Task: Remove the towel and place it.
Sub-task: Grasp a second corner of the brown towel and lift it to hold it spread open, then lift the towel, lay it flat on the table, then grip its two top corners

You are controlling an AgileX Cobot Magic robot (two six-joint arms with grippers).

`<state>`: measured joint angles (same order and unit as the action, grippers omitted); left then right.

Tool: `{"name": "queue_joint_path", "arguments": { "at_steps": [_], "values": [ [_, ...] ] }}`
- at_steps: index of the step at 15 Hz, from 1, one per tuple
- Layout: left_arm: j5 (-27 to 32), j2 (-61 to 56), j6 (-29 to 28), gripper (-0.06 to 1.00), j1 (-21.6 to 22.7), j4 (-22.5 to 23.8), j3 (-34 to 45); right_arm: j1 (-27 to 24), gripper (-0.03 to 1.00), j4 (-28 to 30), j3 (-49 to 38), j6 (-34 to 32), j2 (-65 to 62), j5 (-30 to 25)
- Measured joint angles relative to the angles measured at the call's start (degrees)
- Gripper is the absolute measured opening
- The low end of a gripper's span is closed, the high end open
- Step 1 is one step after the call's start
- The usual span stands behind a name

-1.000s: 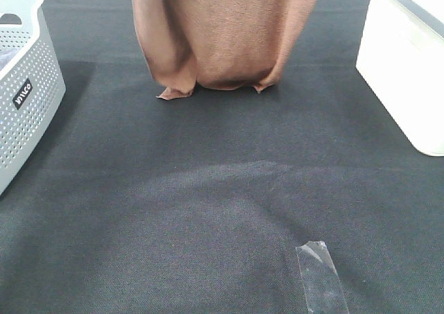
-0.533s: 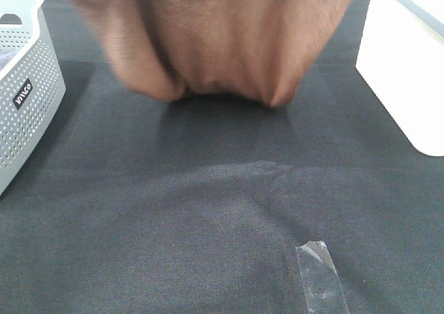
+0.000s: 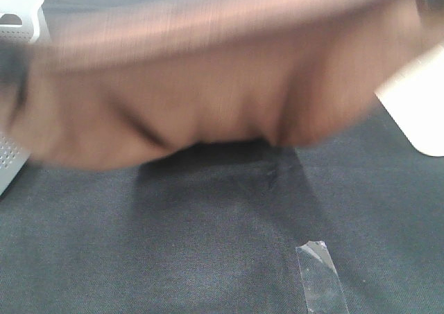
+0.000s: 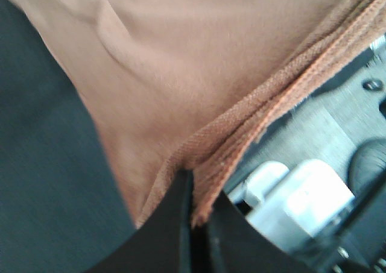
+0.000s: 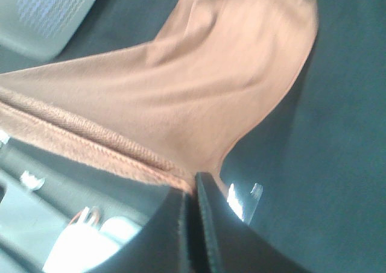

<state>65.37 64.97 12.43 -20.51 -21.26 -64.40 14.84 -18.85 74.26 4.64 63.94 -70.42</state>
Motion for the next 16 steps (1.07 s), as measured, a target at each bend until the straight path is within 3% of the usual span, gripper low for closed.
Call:
{"name": "queue_joint_path", "arguments": {
  "at_steps": [3,8,13,16],
  "values": [
    [-0.7,-2.5,-0.8,0.00,0.0,-0.8,9.1,0.0,0.00,-0.8,-8.7,-1.7,-5.1,0.0],
    [-0.7,-8.4,-0.9,0.00,0.0,-1.2,16.6,0.0,0.00,-4.8,-22.5,-5.1,-15.5,0.3],
    [-0.6,-8.9,-0.9,0.00,0.0,-2.7,20.2,0.0,0.00,-4.8,-23.9,-4.6,-15.3,0.4],
    [-0.6,-8.9,-2.8,0.00,0.0,-2.8,21.3,0.0,0.00,-4.5,-24.1,-0.2,-13.5,0.4]
  ]
}}
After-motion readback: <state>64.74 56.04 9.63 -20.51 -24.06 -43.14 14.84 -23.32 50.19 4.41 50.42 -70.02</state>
